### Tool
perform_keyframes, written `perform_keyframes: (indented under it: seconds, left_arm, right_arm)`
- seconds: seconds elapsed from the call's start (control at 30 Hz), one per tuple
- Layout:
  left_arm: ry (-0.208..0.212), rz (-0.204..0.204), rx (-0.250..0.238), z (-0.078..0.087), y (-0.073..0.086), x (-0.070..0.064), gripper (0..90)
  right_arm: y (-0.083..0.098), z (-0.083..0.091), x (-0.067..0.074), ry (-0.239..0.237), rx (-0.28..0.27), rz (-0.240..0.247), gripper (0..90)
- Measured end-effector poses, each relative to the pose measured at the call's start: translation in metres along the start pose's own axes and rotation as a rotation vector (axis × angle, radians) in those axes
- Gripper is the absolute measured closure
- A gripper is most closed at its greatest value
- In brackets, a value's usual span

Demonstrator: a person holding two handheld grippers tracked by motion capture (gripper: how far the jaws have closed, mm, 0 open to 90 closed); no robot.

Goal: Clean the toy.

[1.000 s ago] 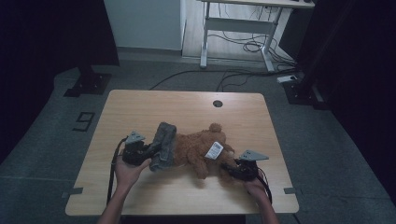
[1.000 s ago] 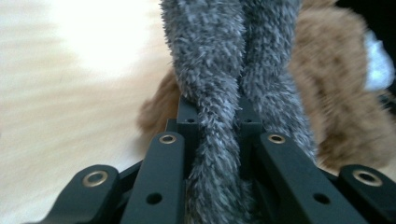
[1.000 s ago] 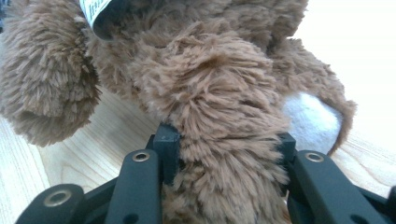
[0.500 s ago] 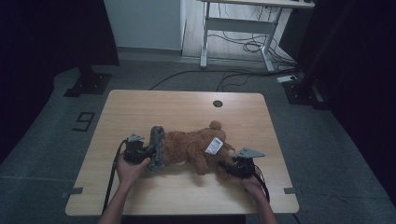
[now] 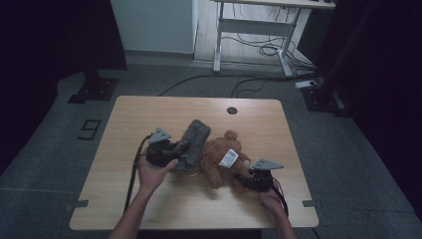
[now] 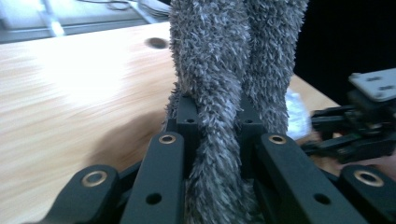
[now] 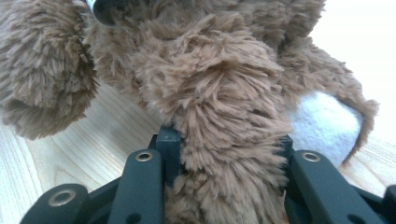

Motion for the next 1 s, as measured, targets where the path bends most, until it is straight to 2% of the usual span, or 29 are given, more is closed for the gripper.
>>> perform_keyframes:
  seconds: [0.1, 0.2, 0.27, 0.3, 0.37, 0.5, 0.8, 1.0]
  left_arm:
    - [0.025, 0.001, 0.055, -0.028, 0.0, -0.015, 76.9]
    - [0.036, -0.012, 0.139, -0.062, 0.013, -0.027, 76.7]
    - [0.015, -0.024, 0.156, -0.075, 0.022, -0.028, 76.7]
    - [0.03, -0.006, 0.154, -0.078, 0.027, -0.025, 76.8]
    - [0.058, 0.025, 0.158, -0.078, 0.031, -0.021, 77.0]
    - [0.065, 0.02, 0.158, -0.07, 0.041, -0.016, 77.3]
    - [0.045, -0.057, 0.166, -0.055, 0.065, -0.026, 77.6]
    - [0.046, -0.061, 0.154, -0.056, 0.068, -0.023, 77.6]
  right_arm:
    - [0.0, 0.001, 0.0, -0.005, 0.001, 0.003, 61.4]
    - [0.001, 0.001, 0.0, -0.01, 0.002, 0.002, 61.5]
    - [0.002, 0.002, 0.0, -0.011, 0.007, 0.004, 61.7]
    - [0.003, 0.002, -0.001, -0.009, 0.014, 0.005, 61.8]
    - [0.005, 0.003, -0.002, -0.013, 0.018, -0.01, 61.9]
    - [0.006, 0.005, -0.001, -0.038, 0.023, -0.008, 61.9]
    - [0.009, 0.009, 0.003, -0.065, 0.046, -0.001, 62.0]
    - [0.009, 0.009, 0.004, -0.063, 0.056, -0.003, 61.9]
Point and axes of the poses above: each handheld gripper's, and its own axes: z roughly backward along the jaws, y roughly out of its underside, x roughly to its left, the point moved 5 cm from there along -z, roughly forward along the jaws, and after that the axes turned 15 degrees about z, right-handed, at the moved point
